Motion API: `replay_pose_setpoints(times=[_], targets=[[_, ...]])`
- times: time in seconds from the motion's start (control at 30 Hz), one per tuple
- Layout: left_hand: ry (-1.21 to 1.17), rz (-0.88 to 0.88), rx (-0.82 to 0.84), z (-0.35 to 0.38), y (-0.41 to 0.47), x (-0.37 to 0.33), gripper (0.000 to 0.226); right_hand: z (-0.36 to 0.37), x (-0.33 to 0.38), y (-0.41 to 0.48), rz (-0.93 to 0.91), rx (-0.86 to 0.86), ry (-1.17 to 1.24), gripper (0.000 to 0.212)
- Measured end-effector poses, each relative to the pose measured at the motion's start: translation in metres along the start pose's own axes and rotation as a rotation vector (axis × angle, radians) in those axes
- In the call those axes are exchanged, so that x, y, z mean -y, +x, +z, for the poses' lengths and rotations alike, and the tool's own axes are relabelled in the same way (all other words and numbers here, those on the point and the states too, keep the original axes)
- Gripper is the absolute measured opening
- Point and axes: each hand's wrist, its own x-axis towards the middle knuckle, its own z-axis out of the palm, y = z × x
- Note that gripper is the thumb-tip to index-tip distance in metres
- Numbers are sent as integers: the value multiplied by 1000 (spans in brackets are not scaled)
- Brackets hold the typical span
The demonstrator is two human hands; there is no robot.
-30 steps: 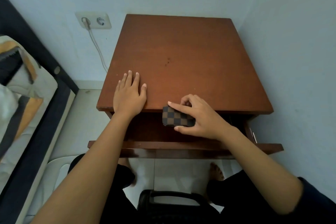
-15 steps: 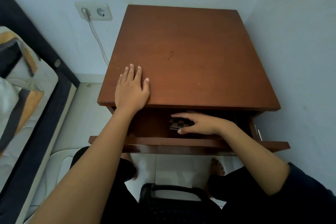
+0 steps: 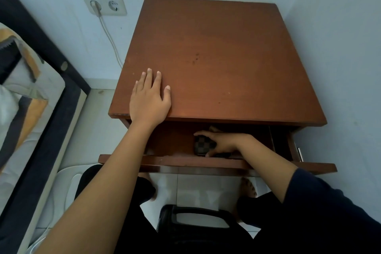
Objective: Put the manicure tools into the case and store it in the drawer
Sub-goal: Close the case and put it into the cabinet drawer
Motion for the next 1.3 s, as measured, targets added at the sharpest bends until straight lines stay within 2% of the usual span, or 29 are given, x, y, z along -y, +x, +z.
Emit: replay_pose_setpoints(times=[0.4,0.6,0.73,0.87,1.0,1.13,1.3], targets=[[-29,0,26,-6,-3,-3,56,-3,4,-19,57,-139,31,66],[-142,44,31,-12,-36,-13,51,9,19,-71,-26,-330,129,54],[-277,208,-14,-12,-89,-28,49,33,26,-109,-130,-584,165,56],[-99,420,3,-4,-126,-26,68,63,23,-127,-227,-850,-18,85],[49,408,16,0,-126,-7,86,62,12,-121,-113,-892,-160,98],[93,376,2,3,-111,-11,92,49,12,-114,-99,-911,-249,96],[114,318,-27,9,-90,-17,90,27,15,-104,-87,-1011,-226,87]])
